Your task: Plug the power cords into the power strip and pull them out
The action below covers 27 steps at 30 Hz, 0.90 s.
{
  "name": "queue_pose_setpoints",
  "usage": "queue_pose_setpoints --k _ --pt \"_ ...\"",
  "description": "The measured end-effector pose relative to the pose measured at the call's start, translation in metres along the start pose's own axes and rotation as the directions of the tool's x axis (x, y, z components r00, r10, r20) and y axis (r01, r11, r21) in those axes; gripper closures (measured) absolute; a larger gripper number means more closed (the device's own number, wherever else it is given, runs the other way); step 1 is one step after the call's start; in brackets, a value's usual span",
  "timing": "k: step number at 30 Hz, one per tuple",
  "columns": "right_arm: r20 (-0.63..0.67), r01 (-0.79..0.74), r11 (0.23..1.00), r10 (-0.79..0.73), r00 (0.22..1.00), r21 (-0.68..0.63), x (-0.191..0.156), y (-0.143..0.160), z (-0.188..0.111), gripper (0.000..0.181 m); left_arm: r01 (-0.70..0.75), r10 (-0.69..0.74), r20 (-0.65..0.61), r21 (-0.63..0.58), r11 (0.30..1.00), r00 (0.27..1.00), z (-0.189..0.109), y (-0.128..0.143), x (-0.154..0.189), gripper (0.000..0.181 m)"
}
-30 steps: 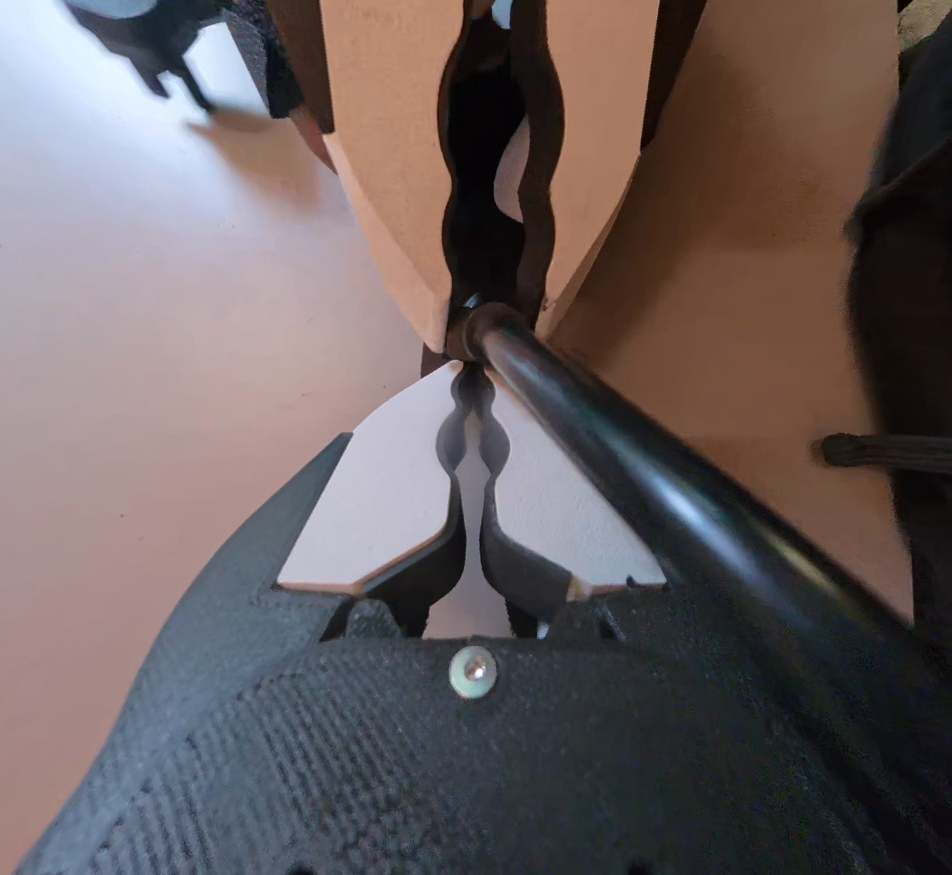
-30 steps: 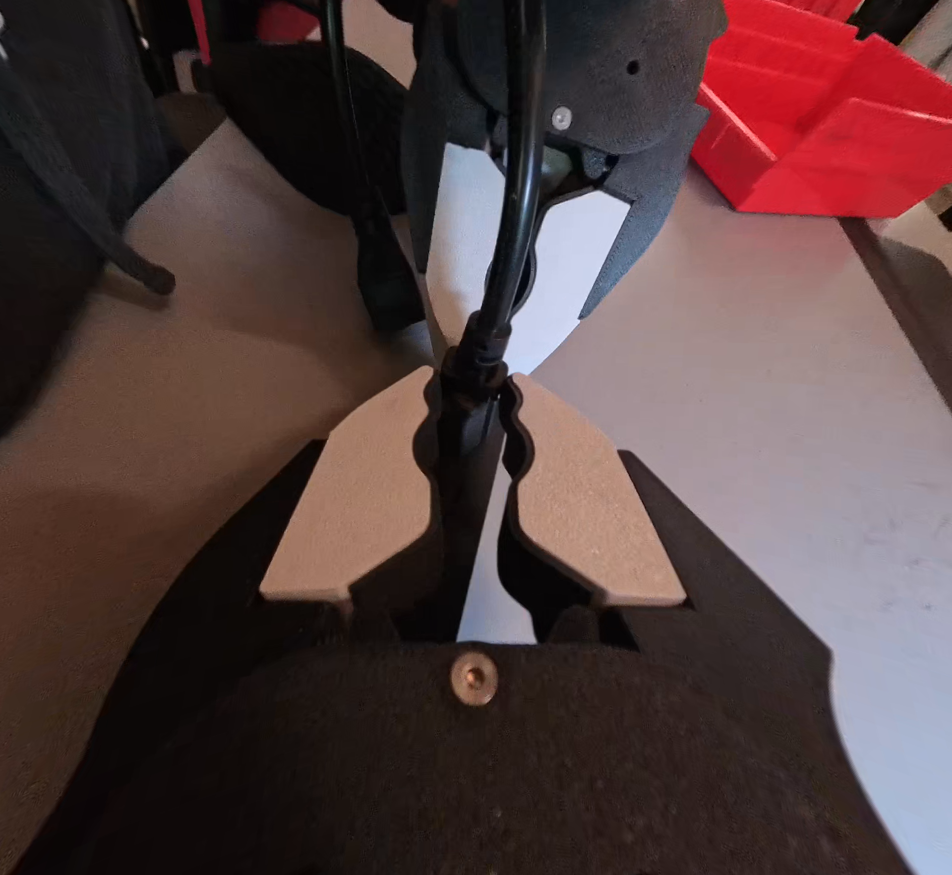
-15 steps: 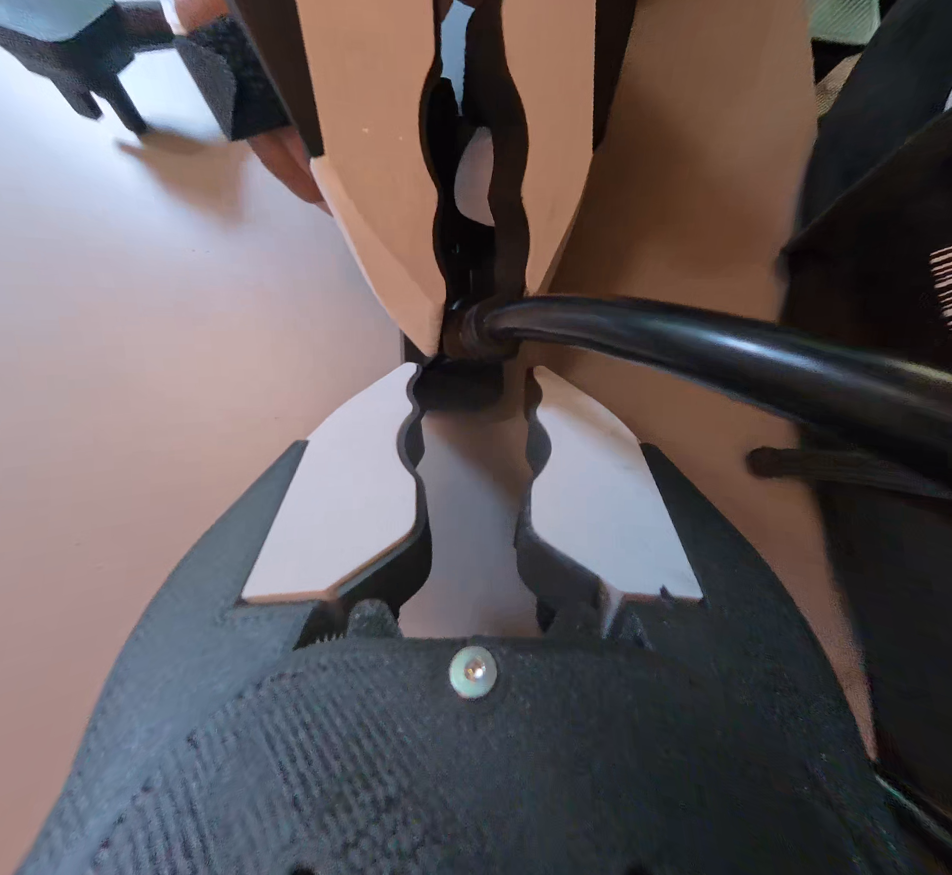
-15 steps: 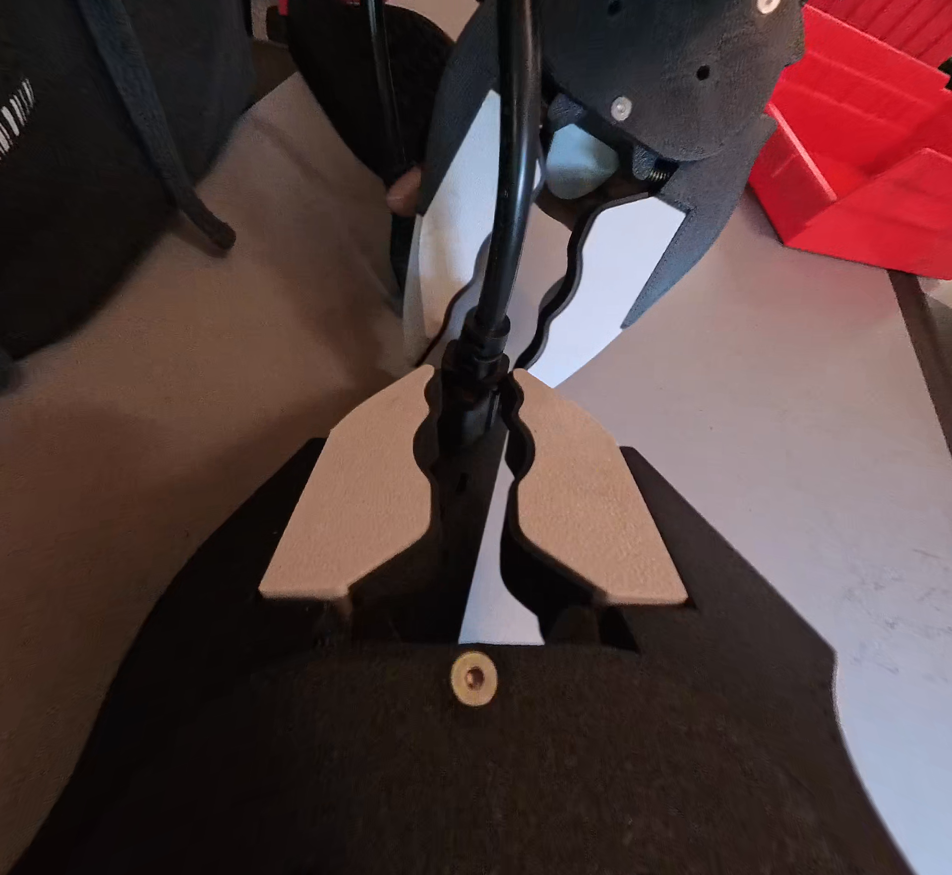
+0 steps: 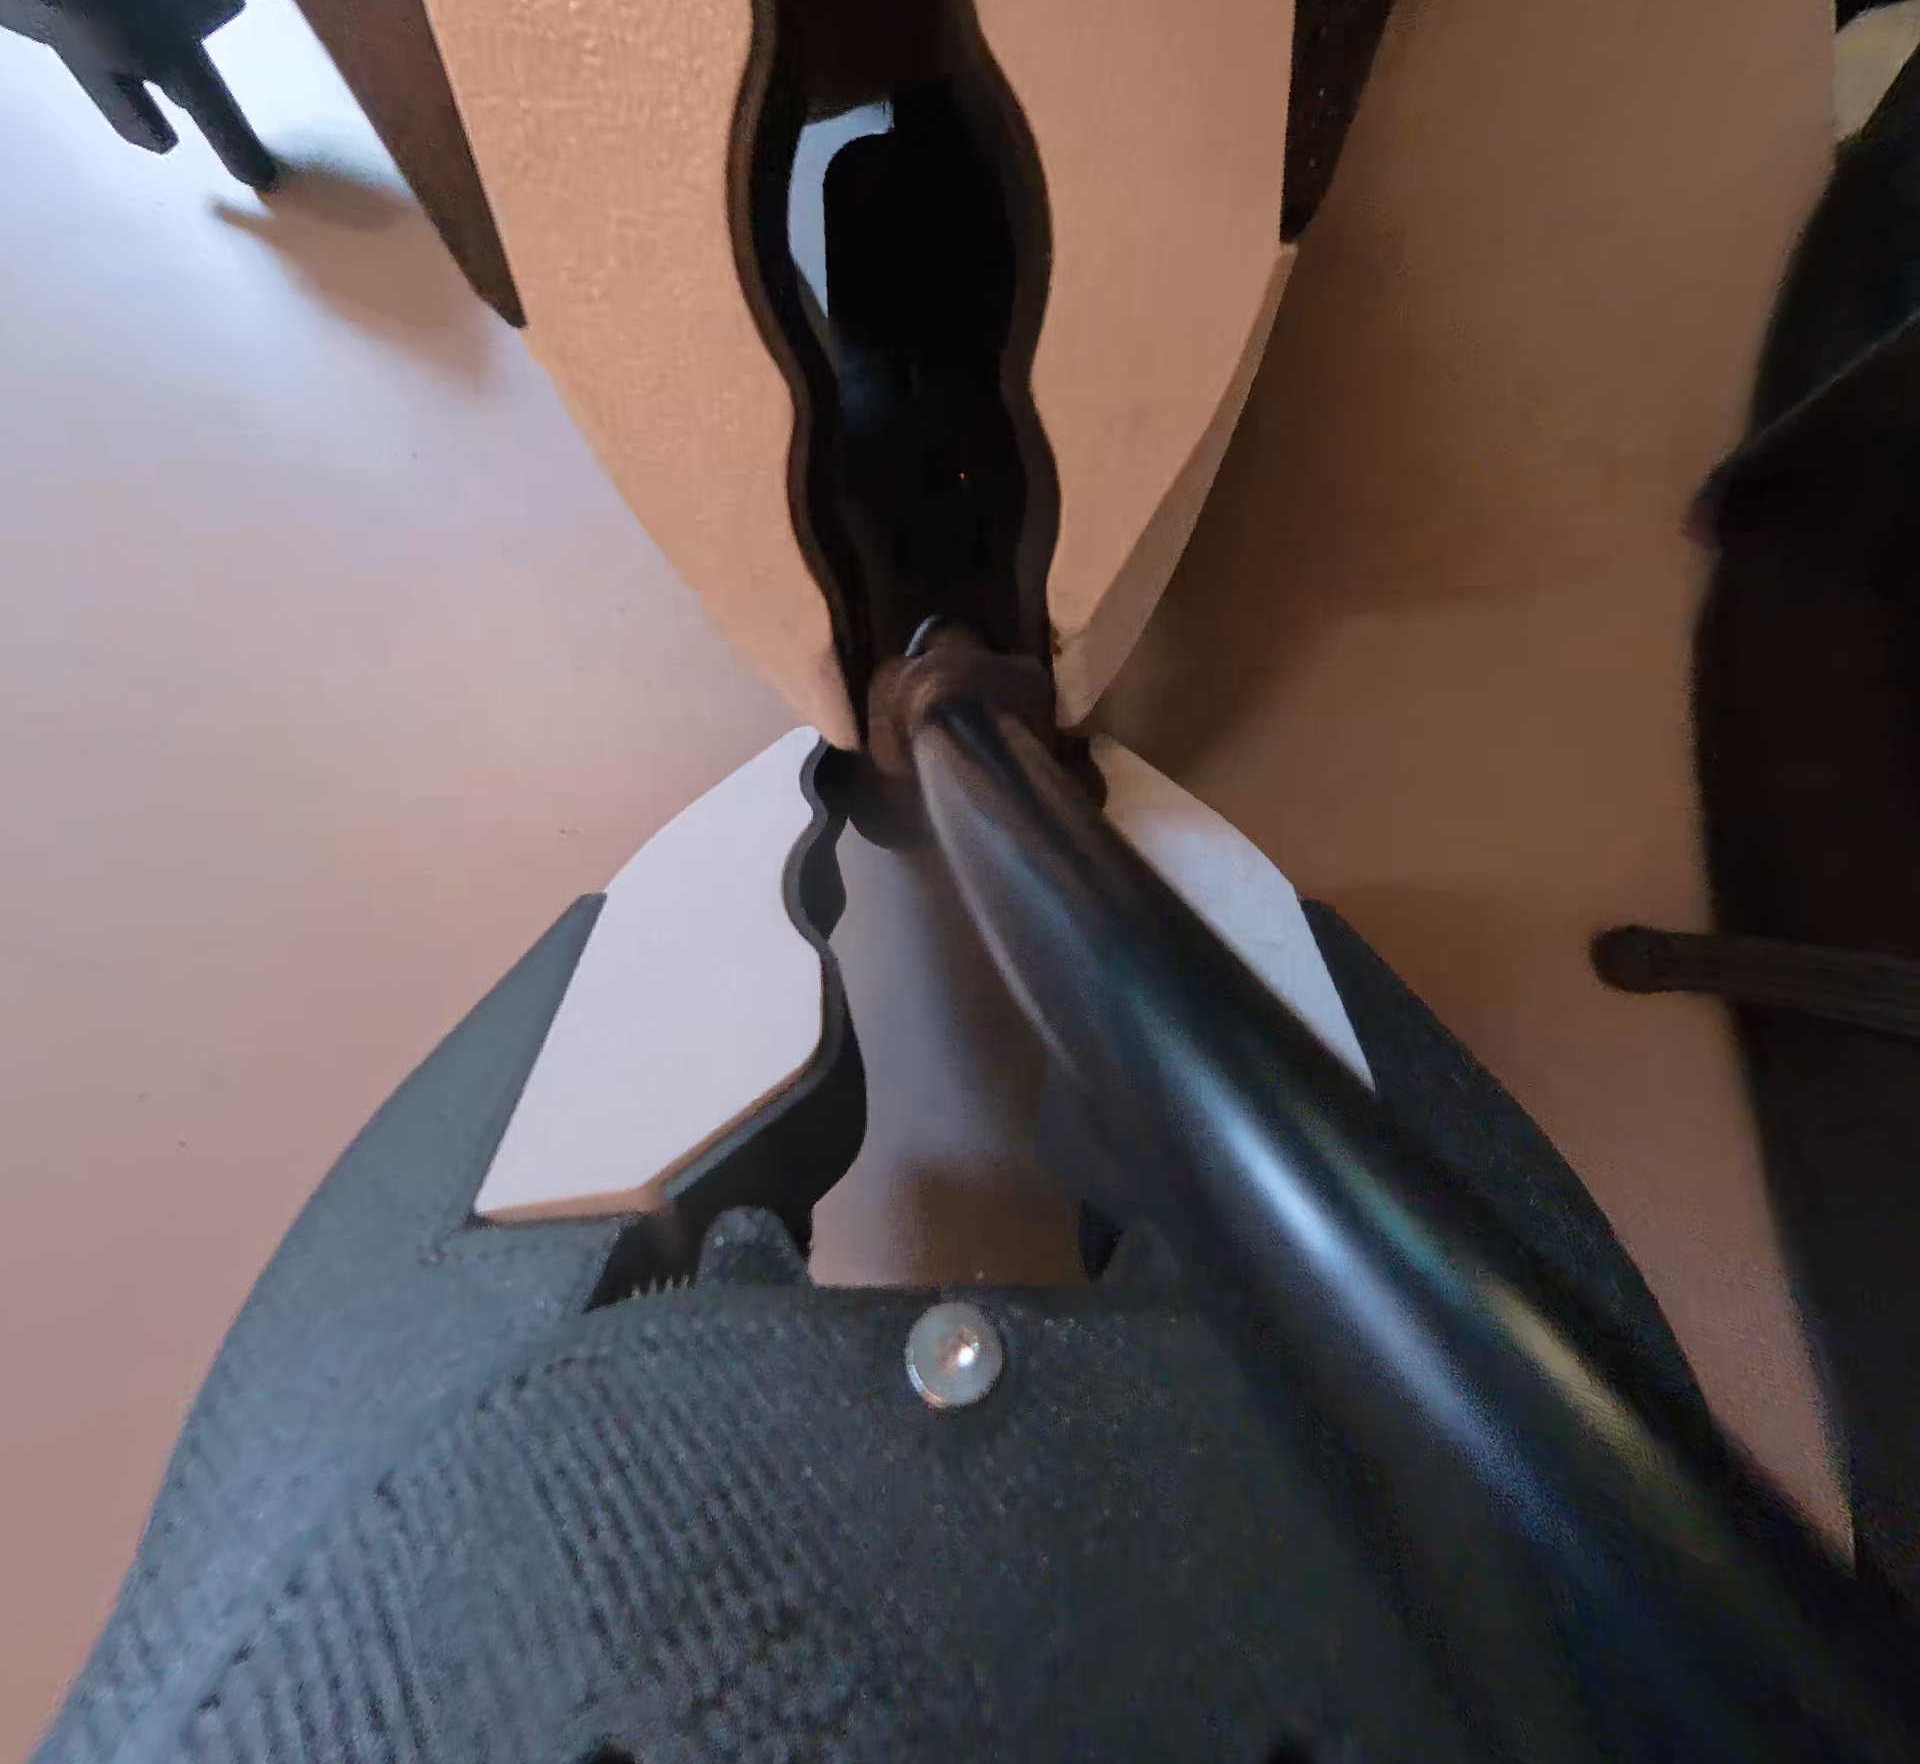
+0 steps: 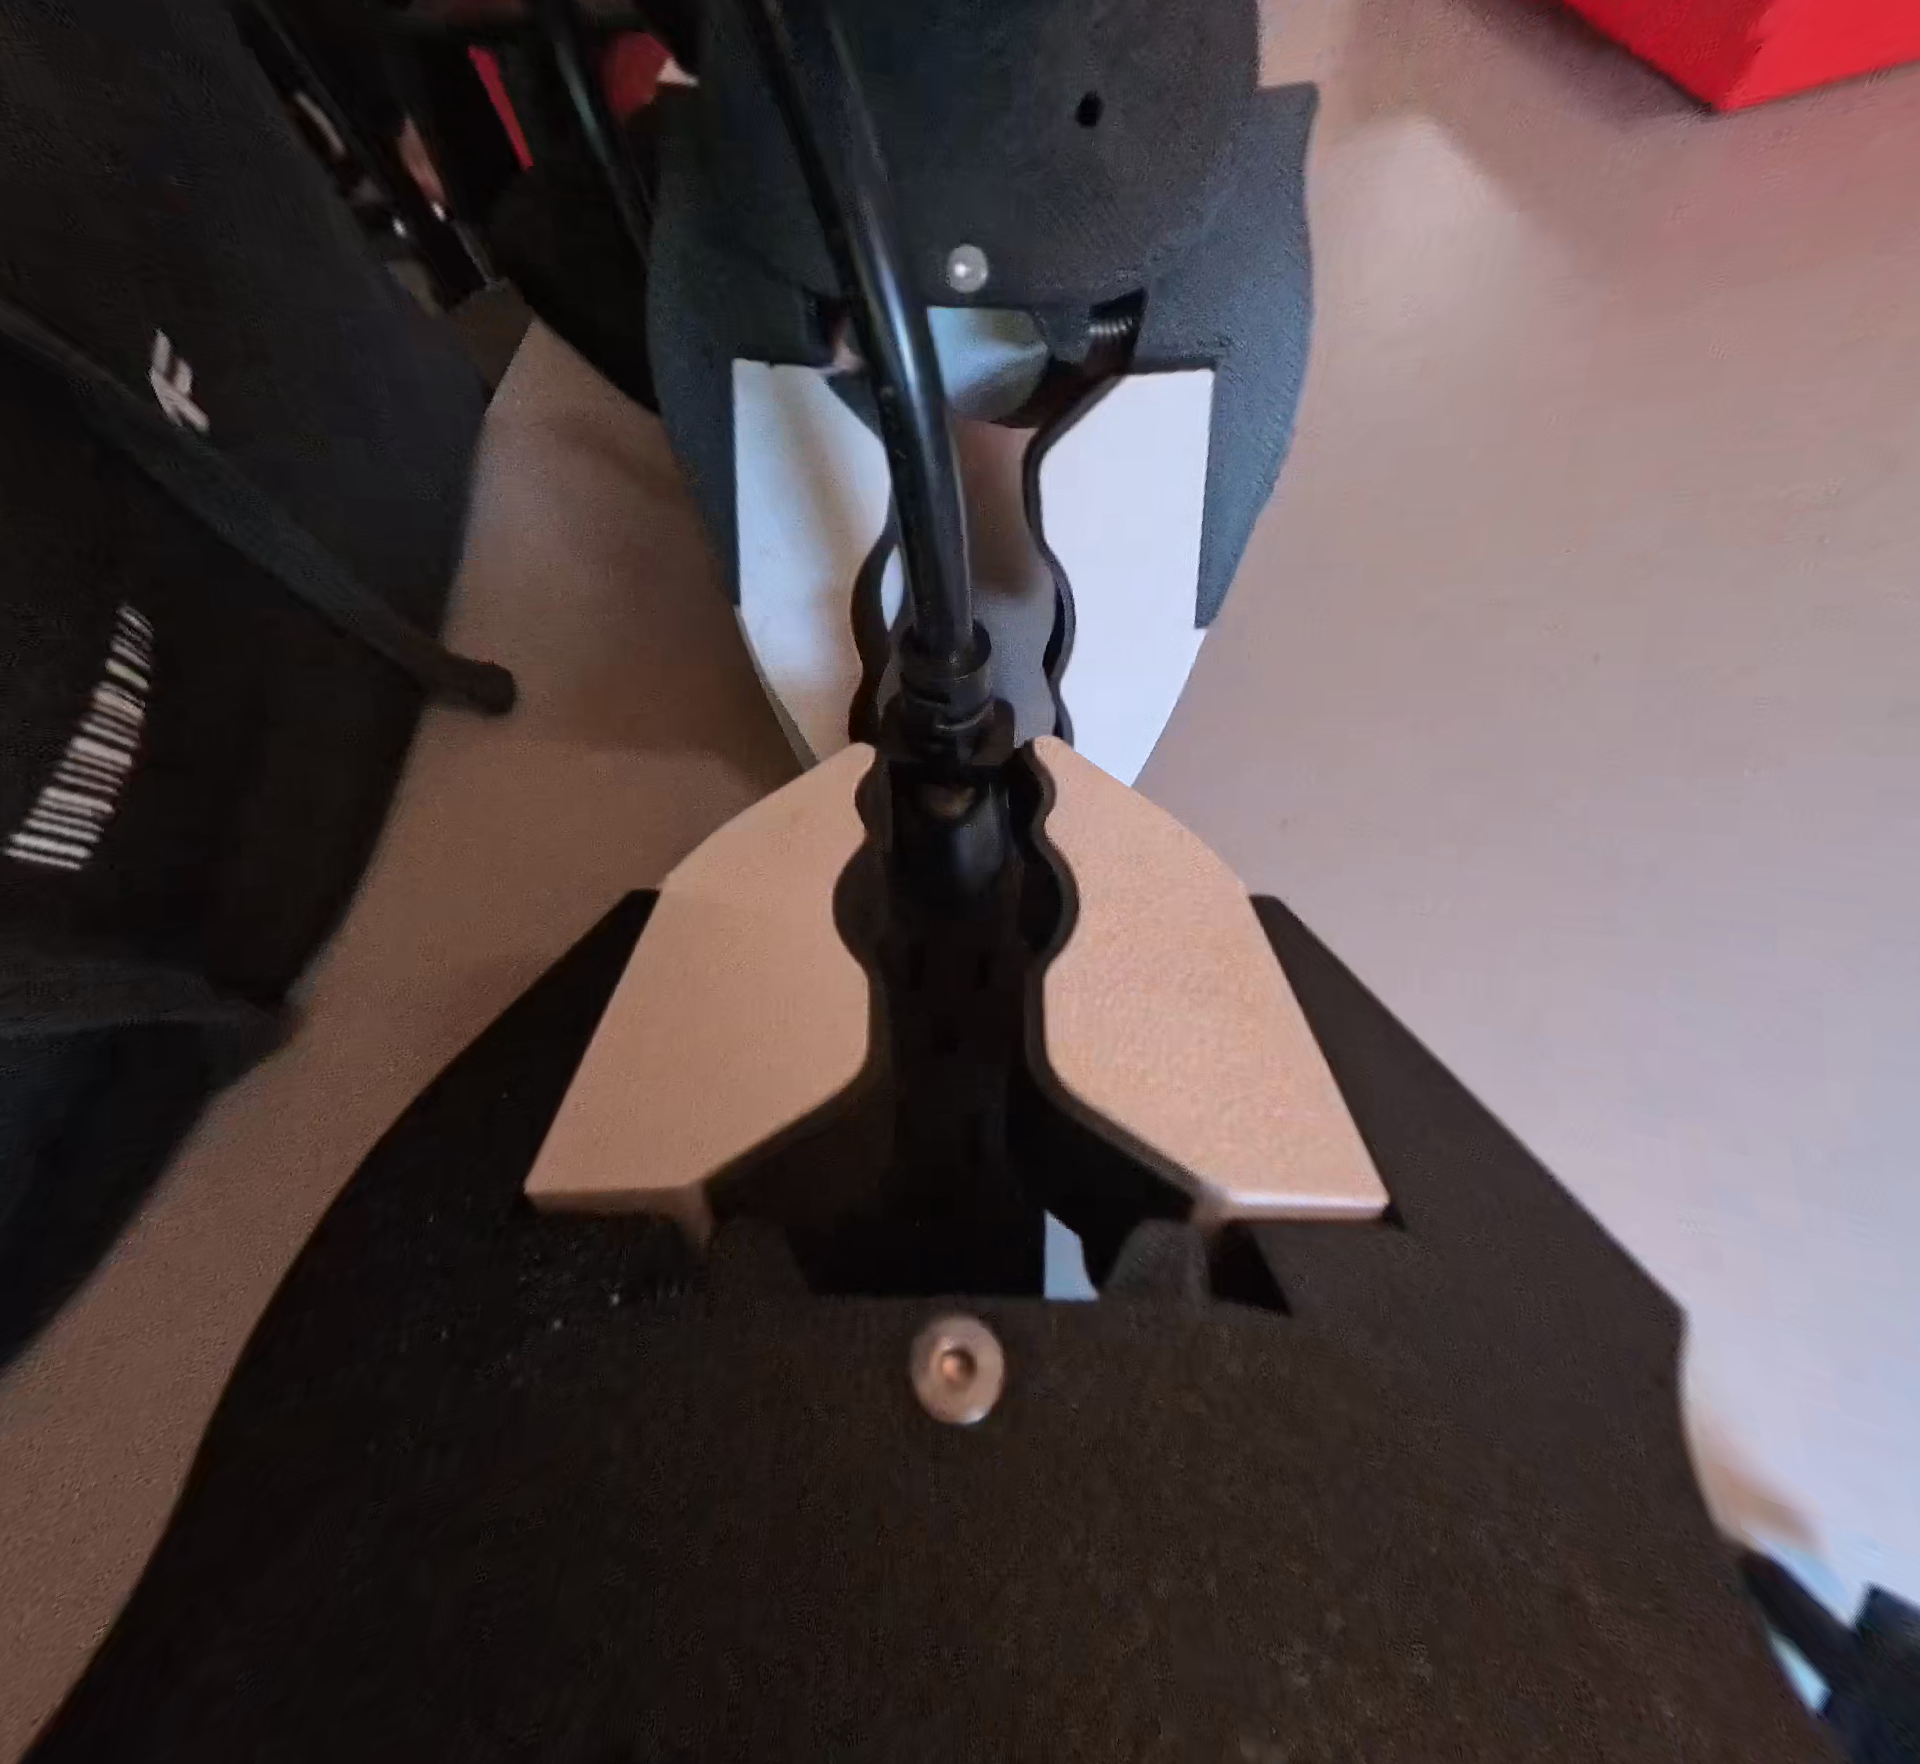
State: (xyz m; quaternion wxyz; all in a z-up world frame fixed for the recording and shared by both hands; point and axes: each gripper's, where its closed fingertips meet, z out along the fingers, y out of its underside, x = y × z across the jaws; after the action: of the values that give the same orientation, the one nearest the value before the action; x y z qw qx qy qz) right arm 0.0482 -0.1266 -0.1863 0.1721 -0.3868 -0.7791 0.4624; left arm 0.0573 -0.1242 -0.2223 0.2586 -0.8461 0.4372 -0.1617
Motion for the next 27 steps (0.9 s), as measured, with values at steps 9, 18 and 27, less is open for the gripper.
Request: queue_pose_setpoints --k 9,18,27 --pt "-0.183 0.174 0.984 -0.166 0.969 0.027 0.001 -0.003 -0.002 0.161 0.022 -0.023 0.019 0.066 0.998 1.000 -0.001 -0.001 -0.007 0.139" --pt "-0.101 0.047 0.998 -0.042 0.994 0.048 -0.001 -0.003 0.000 0.161 0.043 -0.044 0.011 0.083 0.996 0.999 0.000 0.001 -0.003 0.139" --pt "-0.038 0.009 0.998 -0.007 0.999 0.055 0.000 -0.002 -0.003 0.162 0.077 -0.076 -0.012 0.115 0.990 0.997 0.001 0.000 -0.001 0.139"
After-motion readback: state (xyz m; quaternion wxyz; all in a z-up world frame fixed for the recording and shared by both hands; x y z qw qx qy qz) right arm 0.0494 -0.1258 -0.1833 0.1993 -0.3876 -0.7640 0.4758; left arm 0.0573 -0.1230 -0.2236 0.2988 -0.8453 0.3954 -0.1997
